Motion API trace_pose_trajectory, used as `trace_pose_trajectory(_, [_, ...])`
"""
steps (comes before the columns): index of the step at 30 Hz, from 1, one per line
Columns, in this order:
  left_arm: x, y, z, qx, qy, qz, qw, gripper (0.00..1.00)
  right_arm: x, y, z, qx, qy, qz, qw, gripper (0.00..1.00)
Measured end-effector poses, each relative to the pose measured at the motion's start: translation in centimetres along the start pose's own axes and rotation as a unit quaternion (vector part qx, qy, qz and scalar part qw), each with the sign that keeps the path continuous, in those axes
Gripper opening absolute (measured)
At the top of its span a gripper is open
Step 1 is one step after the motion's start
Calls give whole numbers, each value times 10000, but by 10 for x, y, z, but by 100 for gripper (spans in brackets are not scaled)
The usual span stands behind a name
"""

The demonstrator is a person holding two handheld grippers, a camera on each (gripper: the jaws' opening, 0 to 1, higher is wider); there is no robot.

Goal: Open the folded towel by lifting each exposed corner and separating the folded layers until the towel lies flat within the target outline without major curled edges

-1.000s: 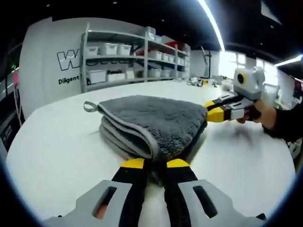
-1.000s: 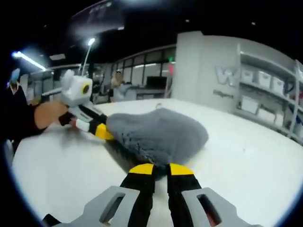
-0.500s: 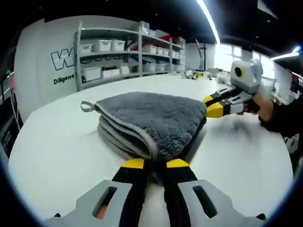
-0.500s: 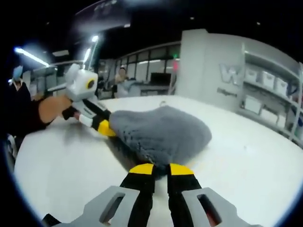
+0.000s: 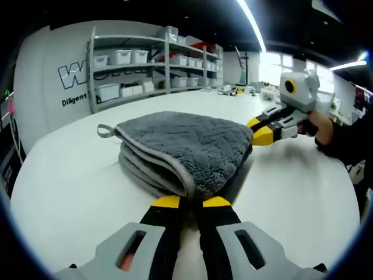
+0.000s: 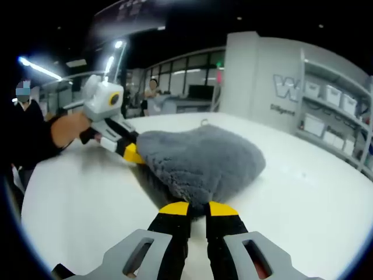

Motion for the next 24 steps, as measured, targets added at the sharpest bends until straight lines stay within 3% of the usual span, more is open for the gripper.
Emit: trace_pose_trajectory(24, [-19,15,-34,104,318,194,9993,7,-19,14,19,26,-193,85,9998,4])
Point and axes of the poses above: the point that each gripper's makers call its tool centre point, and the gripper's own axes: x roughly forward along the fingers, z roughly to its left, y roughly out of its underside, the point moved 10 cm from there along -x, roughly backward along the fingers, and after that the axes turned 15 degrees about z, right-handed, at the moved point
